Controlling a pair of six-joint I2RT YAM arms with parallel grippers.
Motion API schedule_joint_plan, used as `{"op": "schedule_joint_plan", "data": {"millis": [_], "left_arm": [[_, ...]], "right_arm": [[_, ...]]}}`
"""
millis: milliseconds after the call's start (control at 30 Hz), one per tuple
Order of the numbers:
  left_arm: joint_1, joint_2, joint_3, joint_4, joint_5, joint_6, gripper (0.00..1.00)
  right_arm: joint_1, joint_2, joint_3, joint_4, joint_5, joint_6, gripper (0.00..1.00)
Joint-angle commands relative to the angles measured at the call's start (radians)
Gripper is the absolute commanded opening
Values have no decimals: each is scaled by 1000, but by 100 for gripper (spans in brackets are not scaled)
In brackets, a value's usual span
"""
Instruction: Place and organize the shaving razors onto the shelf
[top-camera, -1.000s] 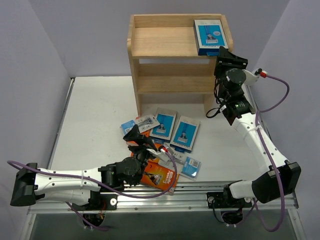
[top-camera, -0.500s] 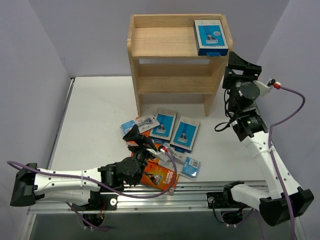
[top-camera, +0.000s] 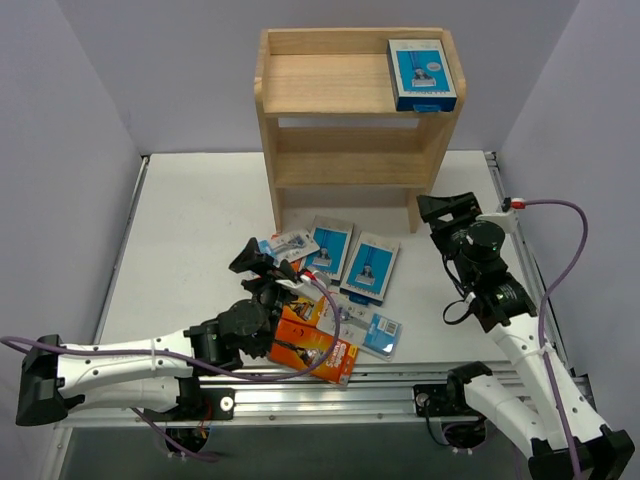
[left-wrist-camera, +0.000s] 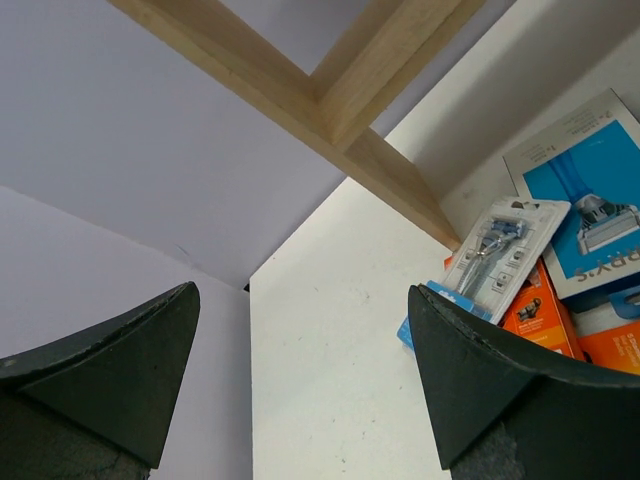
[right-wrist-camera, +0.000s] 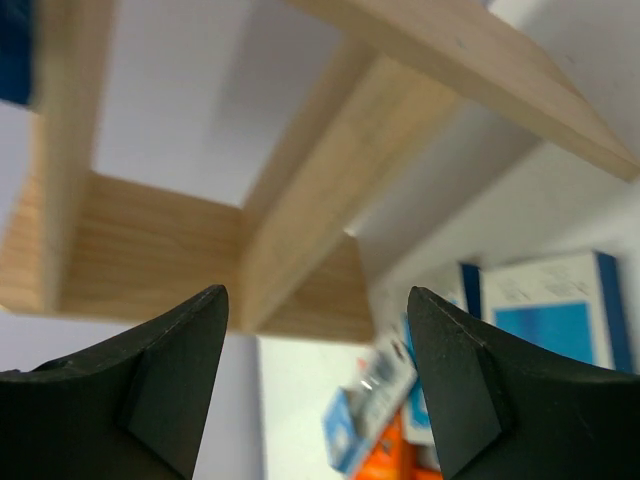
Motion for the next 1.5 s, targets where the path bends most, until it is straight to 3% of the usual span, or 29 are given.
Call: {"op": "schedule_joint_plan", "data": {"millis": [0, 167, 233, 367, 567, 767, 1033, 1267, 1467], "left_arm": [[40, -53, 58, -2, 15, -78, 94], [127, -59, 81, -46, 21, -147, 94], [192, -62, 108, -118, 47, -241, 94], [292, -44, 165, -253, 109, -423, 94], [428, 57, 249, -430, 188, -577, 94], [433, 99, 251, -442, 212, -569, 94], [436, 99, 251, -450, 232, -569, 94], [436, 102, 260, -465, 251, -577, 94], [434, 90, 265, -473, 260, -583, 94]], "right_arm": [[-8, -7, -77, -71, -179, -142, 67], [-5, 0, -245, -16, -346, -210, 62], [-5, -6, -288, 2, -395, -227, 62], [-4, -18, -356, -19, -421, -263, 63], [-5, 26, -439, -9, -406, -284, 70], [-5, 175, -508, 129, -440, -287, 70], [-2, 299, -473, 165, -431, -357, 69], [10, 293, -453, 150, -420, -354, 60], [76, 152, -436, 62, -368, -287, 55]]}}
